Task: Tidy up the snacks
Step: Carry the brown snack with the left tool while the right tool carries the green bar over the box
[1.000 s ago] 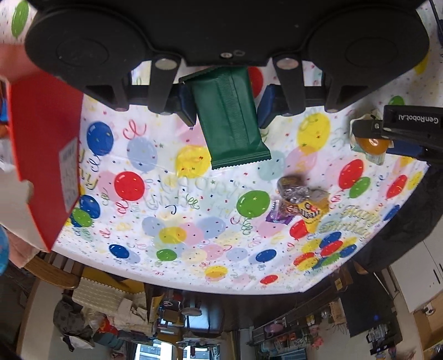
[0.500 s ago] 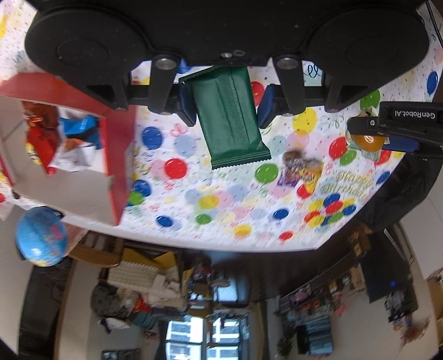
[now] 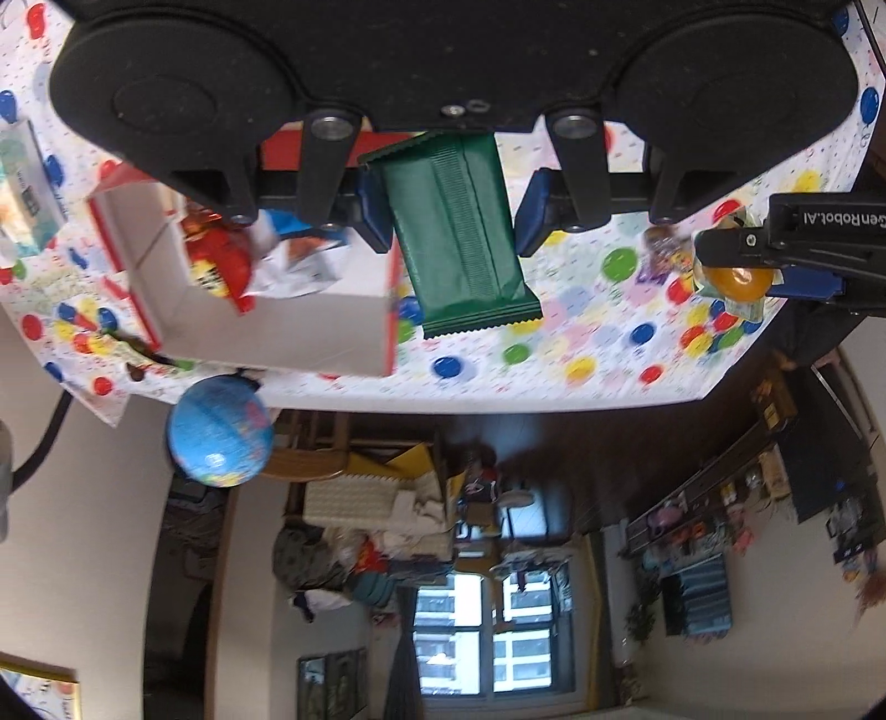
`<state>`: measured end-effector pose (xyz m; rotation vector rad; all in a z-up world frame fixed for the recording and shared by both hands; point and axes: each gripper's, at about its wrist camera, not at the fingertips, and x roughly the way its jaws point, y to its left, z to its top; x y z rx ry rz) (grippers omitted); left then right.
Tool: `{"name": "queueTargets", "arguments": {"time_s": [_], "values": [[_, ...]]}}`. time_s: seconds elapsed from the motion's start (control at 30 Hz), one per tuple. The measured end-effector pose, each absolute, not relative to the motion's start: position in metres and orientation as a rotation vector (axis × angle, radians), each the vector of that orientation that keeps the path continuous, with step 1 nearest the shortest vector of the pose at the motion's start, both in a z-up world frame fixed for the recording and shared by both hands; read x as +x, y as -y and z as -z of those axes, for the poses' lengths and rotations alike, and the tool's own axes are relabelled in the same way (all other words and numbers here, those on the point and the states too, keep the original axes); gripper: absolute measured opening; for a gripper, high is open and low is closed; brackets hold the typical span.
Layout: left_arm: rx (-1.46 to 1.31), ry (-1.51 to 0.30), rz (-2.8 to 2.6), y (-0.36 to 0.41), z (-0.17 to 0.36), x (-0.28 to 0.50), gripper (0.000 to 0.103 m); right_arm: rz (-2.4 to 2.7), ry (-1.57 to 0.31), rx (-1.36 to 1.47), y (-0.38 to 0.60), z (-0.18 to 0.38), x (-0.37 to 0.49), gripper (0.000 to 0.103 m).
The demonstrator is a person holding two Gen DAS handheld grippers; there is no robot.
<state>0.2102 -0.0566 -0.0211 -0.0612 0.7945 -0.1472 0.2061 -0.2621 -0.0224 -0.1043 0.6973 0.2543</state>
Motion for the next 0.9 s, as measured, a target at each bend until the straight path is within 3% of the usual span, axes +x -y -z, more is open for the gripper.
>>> {"name": "queueTargets", "arguments": {"time_s": [0.9], "values": [[0.034, -0.868, 0.217, 0.233, 0.05, 0.321, 0.06, -0.142, -0.734, -0.086, 0.426, 0.048, 0.299, 0.047]]}}
